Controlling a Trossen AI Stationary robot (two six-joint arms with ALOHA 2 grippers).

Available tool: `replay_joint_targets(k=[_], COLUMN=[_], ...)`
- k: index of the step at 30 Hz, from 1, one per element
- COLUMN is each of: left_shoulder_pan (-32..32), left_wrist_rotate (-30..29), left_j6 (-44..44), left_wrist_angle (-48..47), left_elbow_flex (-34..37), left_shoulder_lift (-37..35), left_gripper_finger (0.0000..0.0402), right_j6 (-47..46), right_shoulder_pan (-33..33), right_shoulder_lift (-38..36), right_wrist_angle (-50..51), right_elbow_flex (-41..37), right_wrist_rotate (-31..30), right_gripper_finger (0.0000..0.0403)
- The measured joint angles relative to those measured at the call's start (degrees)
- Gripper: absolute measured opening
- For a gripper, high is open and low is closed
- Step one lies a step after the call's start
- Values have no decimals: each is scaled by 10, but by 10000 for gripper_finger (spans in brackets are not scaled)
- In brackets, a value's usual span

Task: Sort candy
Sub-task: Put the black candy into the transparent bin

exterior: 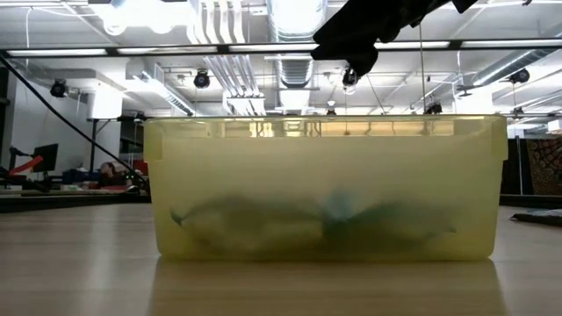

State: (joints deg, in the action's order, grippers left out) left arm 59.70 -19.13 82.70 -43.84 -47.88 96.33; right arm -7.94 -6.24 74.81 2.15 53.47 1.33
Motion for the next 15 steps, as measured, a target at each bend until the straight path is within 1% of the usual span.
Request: replay_joint_targets(k=[4, 7, 11, 15], left_shoulder_pan=[1, 1, -6, -27], left_wrist_rotate=[-29, -58, -152, -275], left_j6=[-9, -10, -23, -80], left_wrist_angle=[-9, -41, -90, -102], left_elbow_flex=[-7, -23, -62, -99], left_shoulder_lift=[-6, -18, -48, -78], left_gripper_finger=[17, 6, 6, 5], right_j6=[3, 8, 15, 9], right_shoulder_pan=[-3, -11, -28, -44], right_shoulder_lift=[0, 0, 3, 16], right_wrist_angle=[0, 0, -16, -48], right_elbow_flex=[-2, -3, -4, -9], right_wrist_rotate=[0, 1, 1, 1], right_gripper_finger=[136, 132, 128, 128])
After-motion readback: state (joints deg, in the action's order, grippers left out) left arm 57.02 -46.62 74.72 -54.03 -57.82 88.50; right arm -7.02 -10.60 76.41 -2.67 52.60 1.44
